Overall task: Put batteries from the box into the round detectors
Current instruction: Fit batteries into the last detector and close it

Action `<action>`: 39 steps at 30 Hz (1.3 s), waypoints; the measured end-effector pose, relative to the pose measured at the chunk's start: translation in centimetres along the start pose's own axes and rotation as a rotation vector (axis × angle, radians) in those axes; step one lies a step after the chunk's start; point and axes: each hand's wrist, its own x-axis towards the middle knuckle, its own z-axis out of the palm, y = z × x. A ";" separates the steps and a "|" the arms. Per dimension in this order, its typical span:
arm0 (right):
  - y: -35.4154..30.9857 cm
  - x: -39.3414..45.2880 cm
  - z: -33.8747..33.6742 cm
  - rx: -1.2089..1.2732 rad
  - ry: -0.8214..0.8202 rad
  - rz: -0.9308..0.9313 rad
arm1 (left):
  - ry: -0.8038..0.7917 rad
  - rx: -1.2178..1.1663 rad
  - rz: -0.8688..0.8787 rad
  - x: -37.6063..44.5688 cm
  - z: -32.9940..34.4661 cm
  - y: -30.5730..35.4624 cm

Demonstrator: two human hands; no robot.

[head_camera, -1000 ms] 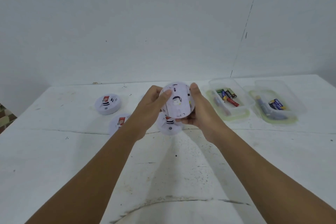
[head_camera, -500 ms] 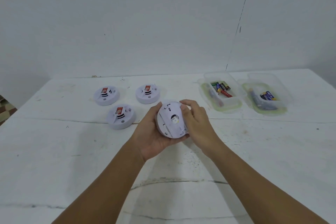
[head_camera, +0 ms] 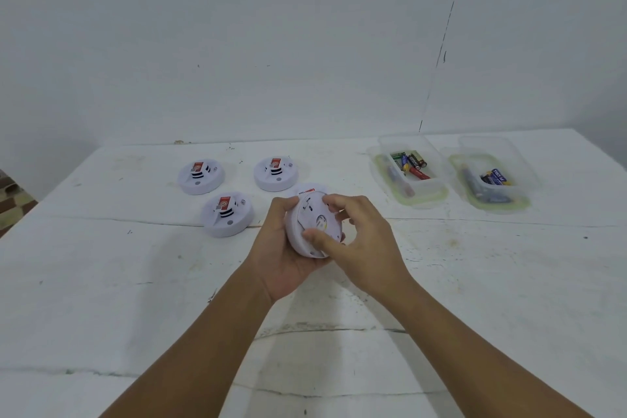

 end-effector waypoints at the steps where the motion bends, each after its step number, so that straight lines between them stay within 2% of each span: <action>1: -0.1 0.1 0.1 0.013 0.004 0.005 | 0.003 0.001 0.007 0.0 0.0 0.0; 4: -0.3 0.3 -0.2 0.077 -0.029 0.024 | 0.015 -0.002 0.017 -0.1 0.2 0.1; 8: -0.4 0.4 -0.9 0.052 -0.193 -0.062 | 0.010 -0.006 0.002 -0.6 0.1 0.1; 10: -0.5 0.4 -0.8 0.026 -0.215 -0.094 | 0.010 -0.015 -0.006 -0.8 0.2 0.1; 13: -0.5 0.0 -0.6 0.060 -0.148 -0.105 | 0.016 -0.003 -0.005 -0.9 0.2 0.2; 18: 0.0 -0.7 -0.9 0.242 0.081 -0.008 | 0.092 0.011 0.049 -0.8 -0.3 0.8; 20: 0.9 -0.9 -1.0 0.173 0.102 0.059 | 0.136 -0.035 0.093 -1.1 -0.8 1.1; 25: 3.9 -2.1 -1.1 -0.126 0.029 0.231 | 0.167 -0.083 0.135 -1.4 -2.1 1.2; 30: 4.5 -2.4 -0.7 -0.509 -0.150 0.180 | 0.154 -0.080 0.115 -1.4 -2.3 0.8; 32: 4.2 -2.2 -0.7 -0.474 -0.150 0.189 | 0.135 -0.084 0.093 -1.2 -2.1 0.5; 39: 2.3 -1.5 -0.3 -0.187 0.066 0.074 | 0.105 -0.062 0.066 0.4 -1.9 0.0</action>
